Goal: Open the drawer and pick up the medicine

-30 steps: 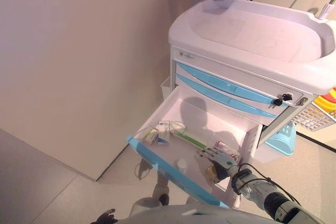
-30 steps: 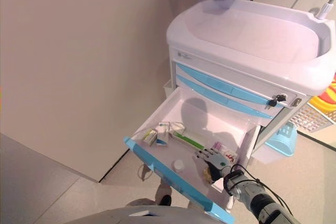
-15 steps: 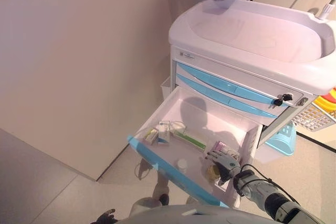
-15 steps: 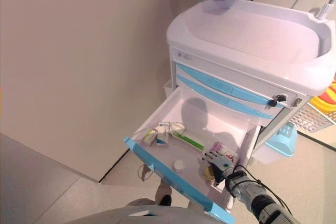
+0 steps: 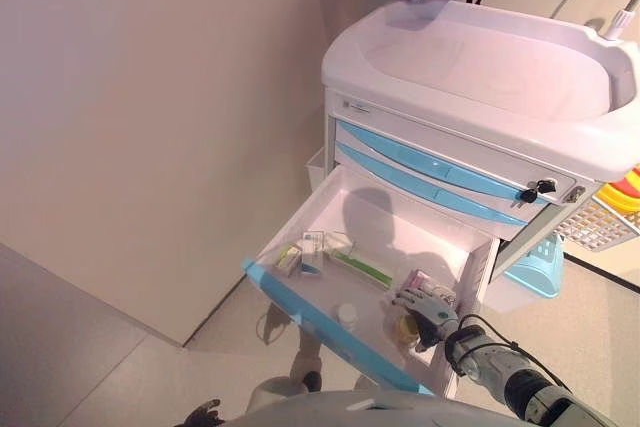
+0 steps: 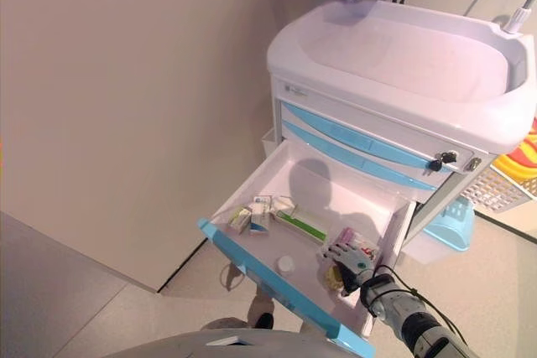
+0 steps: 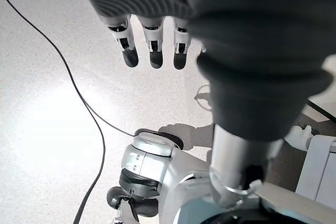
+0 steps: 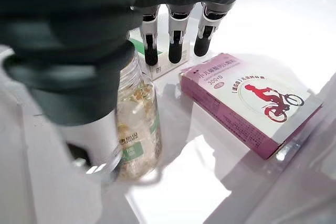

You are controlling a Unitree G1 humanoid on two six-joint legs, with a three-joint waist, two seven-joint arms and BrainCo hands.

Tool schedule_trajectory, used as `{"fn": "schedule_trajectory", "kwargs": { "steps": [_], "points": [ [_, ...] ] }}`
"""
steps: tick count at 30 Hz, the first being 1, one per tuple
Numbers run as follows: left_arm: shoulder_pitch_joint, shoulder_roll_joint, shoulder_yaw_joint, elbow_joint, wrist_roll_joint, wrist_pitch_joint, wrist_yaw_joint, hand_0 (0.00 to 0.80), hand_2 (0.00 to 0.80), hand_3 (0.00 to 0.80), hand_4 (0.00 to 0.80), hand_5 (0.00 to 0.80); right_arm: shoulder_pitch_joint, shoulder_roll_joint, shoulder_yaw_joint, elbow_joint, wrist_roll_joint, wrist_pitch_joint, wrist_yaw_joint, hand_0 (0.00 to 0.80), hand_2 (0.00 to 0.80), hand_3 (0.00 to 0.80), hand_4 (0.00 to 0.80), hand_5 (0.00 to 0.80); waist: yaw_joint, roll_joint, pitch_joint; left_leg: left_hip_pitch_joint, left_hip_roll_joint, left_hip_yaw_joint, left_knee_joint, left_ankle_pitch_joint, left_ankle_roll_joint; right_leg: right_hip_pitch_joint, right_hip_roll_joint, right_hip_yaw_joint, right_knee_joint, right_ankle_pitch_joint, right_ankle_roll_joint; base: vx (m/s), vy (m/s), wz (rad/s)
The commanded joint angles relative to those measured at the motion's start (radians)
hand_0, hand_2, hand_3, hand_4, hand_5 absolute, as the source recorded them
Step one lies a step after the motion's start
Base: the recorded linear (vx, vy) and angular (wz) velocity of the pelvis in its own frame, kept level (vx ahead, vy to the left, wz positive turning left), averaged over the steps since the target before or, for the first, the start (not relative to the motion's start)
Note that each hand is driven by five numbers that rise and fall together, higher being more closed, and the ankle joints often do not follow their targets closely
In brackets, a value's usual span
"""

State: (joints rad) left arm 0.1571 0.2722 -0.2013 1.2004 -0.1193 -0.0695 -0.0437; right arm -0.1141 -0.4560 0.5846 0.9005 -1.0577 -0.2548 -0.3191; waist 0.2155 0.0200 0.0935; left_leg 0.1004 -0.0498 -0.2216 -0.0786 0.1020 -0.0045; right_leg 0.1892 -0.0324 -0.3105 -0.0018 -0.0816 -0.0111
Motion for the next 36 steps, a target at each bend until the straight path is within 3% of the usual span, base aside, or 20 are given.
{"fn": "schedule_trajectory", "kwargs": {
  "steps": [1,17,23,25,29,30,33,36],
  "points": [
    [-0.021,-0.006,-0.032,0.007,0.009,-0.014,0.011,0.000,0.000,0.000,0.000,0.000,-0.023,-0.010,0.031,-0.039,0.024,0.003,-0.017,0.800,0.800,0.800,0.800,0.800,0.022,-0.029,0.000,0.035,-0.038,0.042,0.042,-0.141,-0.004,-0.053,-0.073,0.066,0.050,0.006,0.058,0.000,0.000,0.00],
    [-0.021,-0.007,-0.035,0.008,0.008,-0.015,0.014,0.000,0.000,0.000,0.000,0.000,-0.019,-0.012,0.038,-0.036,0.003,-0.005,-0.012,0.800,0.800,0.800,0.800,0.800,0.022,-0.031,-0.004,0.040,-0.038,0.036,0.036,-0.139,-0.003,-0.052,-0.072,0.066,0.051,0.005,0.058,0.000,0.000,0.00],
    [-0.023,0.000,-0.023,-0.002,0.010,-0.005,0.005,0.000,0.000,0.000,0.000,0.000,-0.030,-0.051,0.036,-0.129,0.028,-0.061,0.017,0.800,0.800,0.800,0.800,0.800,0.017,-0.038,-0.001,0.040,-0.036,0.038,0.037,-0.141,-0.003,-0.052,-0.071,0.070,0.049,0.009,0.061,-0.008,-0.002,0.00],
    [-0.023,0.012,-0.008,-0.014,0.011,0.005,-0.004,0.000,0.000,0.000,0.000,0.000,-0.037,-0.102,0.021,-0.259,0.169,-0.105,0.149,0.800,0.800,0.800,0.800,0.800,0.008,-0.047,0.004,0.037,-0.033,0.042,0.038,-0.140,-0.004,-0.055,-0.070,0.075,0.046,0.014,0.064,-0.052,-0.017,-0.01],
    [-0.029,0.043,0.021,-0.032,-0.010,0.019,-0.027,0.000,0.000,0.000,0.000,0.000,-0.040,-0.243,-0.029,-0.547,0.535,-0.086,0.523,0.800,0.800,0.800,0.800,0.800,-0.020,-0.063,0.011,0.035,-0.026,0.061,0.035,-0.142,-0.006,-0.062,-0.064,0.096,0.039,0.022,0.068,-0.058,-0.016,-0.06],
    [-0.032,0.050,0.027,-0.031,-0.020,0.020,-0.032,0.000,0.000,0.000,0.000,0.000,-0.044,-0.276,-0.054,-0.627,0.671,-0.056,0.662,0.800,0.800,0.800,0.800,0.800,-0.030,-0.069,0.010,0.035,-0.025,0.066,0.033,-0.142,-0.006,-0.065,-0.061,0.105,0.035,0.024,0.068,-0.058,-0.007,-0.15],
    [-0.051,0.064,0.030,-0.023,-0.038,0.024,-0.044,0.000,0.000,0.000,0.000,0.000,-0.064,-0.326,-0.122,-0.762,1.090,0.083,0.923,0.800,0.800,0.800,0.800,0.800,-0.050,-0.081,0.009,0.034,-0.020,0.083,0.031,-0.141,-0.009,-0.070,-0.056,0.121,0.027,0.029,0.067,-0.041,0.002,-0.15],
    [-0.070,0.067,0.022,-0.004,-0.049,0.019,-0.049,0.000,0.000,0.000,0.000,0.000,-0.121,-0.329,-0.197,-0.818,1.395,0.168,1.036,0.800,0.800,0.800,0.800,0.800,-0.062,-0.089,0.005,0.033,-0.017,0.098,0.033,-0.143,-0.013,-0.073,-0.053,0.129,0.024,0.031,0.068,-0.023,0.013,-0.06]
  ]
}}
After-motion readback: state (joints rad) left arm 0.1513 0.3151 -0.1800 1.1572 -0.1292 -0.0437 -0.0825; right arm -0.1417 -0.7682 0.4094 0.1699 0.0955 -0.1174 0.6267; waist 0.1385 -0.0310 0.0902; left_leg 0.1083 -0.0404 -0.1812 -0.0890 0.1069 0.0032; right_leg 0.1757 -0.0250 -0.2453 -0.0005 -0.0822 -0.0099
